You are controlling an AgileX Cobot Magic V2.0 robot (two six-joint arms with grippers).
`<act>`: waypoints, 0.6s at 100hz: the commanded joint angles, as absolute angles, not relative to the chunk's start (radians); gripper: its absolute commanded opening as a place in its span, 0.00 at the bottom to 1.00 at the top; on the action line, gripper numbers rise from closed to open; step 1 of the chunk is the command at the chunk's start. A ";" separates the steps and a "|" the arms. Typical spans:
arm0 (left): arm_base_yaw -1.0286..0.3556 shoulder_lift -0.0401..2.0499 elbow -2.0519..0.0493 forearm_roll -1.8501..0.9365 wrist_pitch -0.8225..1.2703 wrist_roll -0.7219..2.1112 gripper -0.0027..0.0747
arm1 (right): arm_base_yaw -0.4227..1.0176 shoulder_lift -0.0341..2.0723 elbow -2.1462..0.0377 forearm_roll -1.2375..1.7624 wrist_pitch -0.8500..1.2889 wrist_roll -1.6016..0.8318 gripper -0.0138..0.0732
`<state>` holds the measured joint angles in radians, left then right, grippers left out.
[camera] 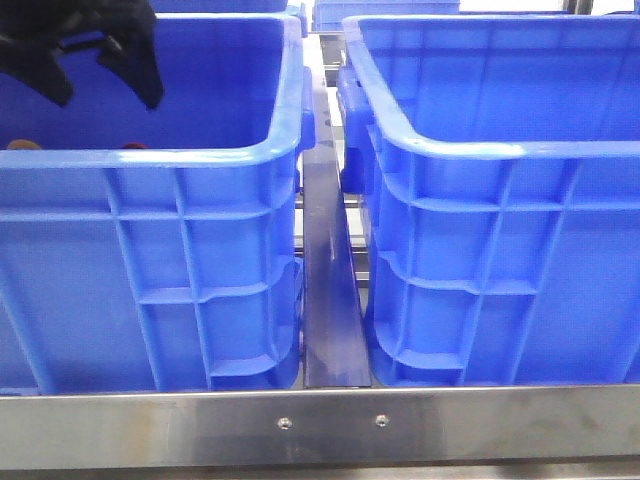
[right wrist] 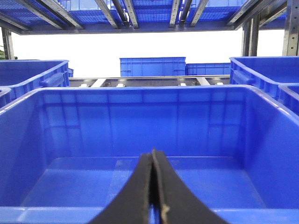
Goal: Pick red and yellow buttons and place in box
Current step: 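Grasp a red-capped push-button with the left gripper and lift it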
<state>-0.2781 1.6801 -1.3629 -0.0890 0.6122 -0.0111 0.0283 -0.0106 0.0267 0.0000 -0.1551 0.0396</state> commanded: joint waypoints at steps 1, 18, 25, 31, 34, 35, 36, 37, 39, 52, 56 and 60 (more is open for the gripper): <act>-0.287 1.681 -1.422 -0.090 0.575 -0.023 0.81 | 0.029 -0.035 0.008 -0.008 -0.242 0.038 0.08; -0.280 1.741 -1.436 -0.070 0.573 -0.049 0.81 | 0.029 -0.035 0.008 -0.008 -0.242 0.038 0.08; -0.280 1.756 -1.437 -0.069 0.573 -0.051 0.81 | 0.029 -0.035 0.008 -0.008 -0.242 0.038 0.08; -0.280 1.767 -1.437 -0.068 0.573 -0.051 0.81 | 0.029 -0.035 0.008 -0.008 -0.242 0.038 0.08; -0.280 1.773 -1.437 -0.068 0.573 -0.055 0.81 | 0.029 -0.035 0.008 -0.008 -0.242 0.038 0.08; -0.280 1.776 -1.437 -0.068 0.573 -0.055 0.81 | 0.029 -0.035 0.008 -0.008 -0.242 0.038 0.08; -0.280 1.776 -1.437 -0.066 0.573 -0.055 0.81 | 0.029 -0.035 0.008 -0.008 -0.242 0.038 0.08; -0.280 1.780 -1.437 -0.066 0.572 -0.059 0.81 | 0.029 -0.035 0.008 -0.008 -0.242 0.038 0.08; -0.280 1.781 -1.437 -0.066 0.572 -0.059 0.81 | 0.029 -0.035 0.008 -0.008 -0.242 0.038 0.08; -0.280 1.800 -1.437 -0.054 0.570 -0.068 0.81 | 0.029 -0.035 0.008 -0.008 -0.242 0.038 0.08; -0.280 1.803 -1.437 -0.050 0.570 -0.070 0.81 | 0.029 -0.035 0.008 -0.008 -0.242 0.038 0.08; -0.280 1.803 -1.437 -0.045 0.570 -0.072 0.80 | 0.029 -0.035 0.008 -0.008 -0.242 0.038 0.08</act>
<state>-0.2781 1.8498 -1.4025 -0.0560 0.6185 -0.0576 0.0283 -0.0106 0.0267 0.0000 -0.1551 0.0396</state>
